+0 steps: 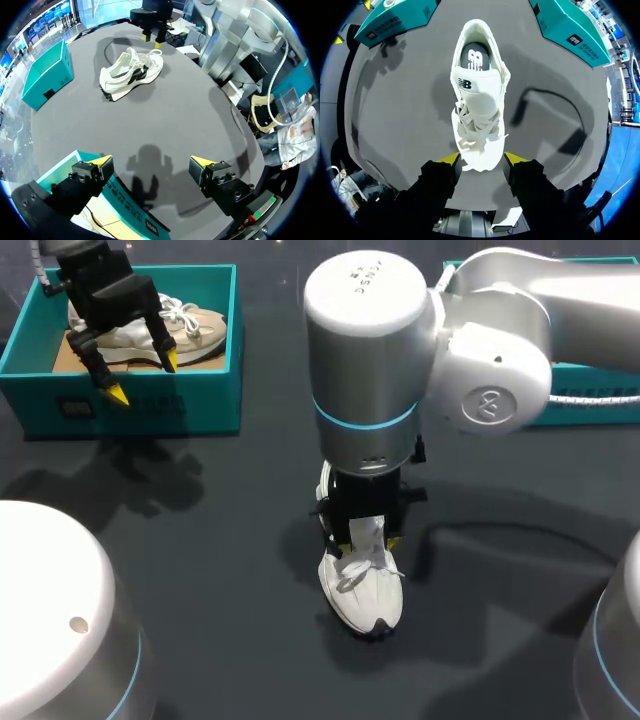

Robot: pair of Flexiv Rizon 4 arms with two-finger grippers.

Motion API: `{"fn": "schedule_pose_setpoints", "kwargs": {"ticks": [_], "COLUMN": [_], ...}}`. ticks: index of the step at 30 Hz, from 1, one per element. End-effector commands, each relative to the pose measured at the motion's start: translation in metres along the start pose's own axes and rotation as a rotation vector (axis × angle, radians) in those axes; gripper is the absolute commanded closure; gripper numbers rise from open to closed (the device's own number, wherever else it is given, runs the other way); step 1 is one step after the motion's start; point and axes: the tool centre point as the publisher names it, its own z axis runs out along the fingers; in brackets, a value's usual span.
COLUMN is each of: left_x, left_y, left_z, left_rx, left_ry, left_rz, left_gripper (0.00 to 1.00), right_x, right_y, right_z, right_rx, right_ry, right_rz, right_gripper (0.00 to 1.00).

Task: Take the shoe out of the shoebox, open the shoe tongue, remove and reinsert the insole, then place the shoe into the shoebox

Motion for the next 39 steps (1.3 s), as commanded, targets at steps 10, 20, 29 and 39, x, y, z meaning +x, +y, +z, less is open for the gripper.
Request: {"fn": "schedule_pose_setpoints", "kwargs": {"ticks": [10,20,29,39], "left_x": [0.0,0.0,0.0,0.0], "left_y": [0.0,0.0,0.0,0.0], "left_z": [0.0,0.0,0.0,0.0], "left_rx": [-0.002,-0.002,-0.002,-0.002], "left_ry": [0.0,0.0,0.0,0.0], "left_rz": [0.0,0.0,0.0,0.0], "left_gripper": [0.0,0.0,0.0,0.0], "right_x": [0.0,-0.006,-0.005,0.001], "right_y": [0.042,0.08,0.091,0.099], "right_z": [0.012,0.044,0.053,0.043], "right_rx": [-0.033,-0.026,-0.016,-0.045], "right_ry": [0.011,0.11,0.162,0.091], "right_rz": [-0.125,-0.194,-0.237,-0.322], "right_gripper": [0.65,0.69,0.73,0.71]}}
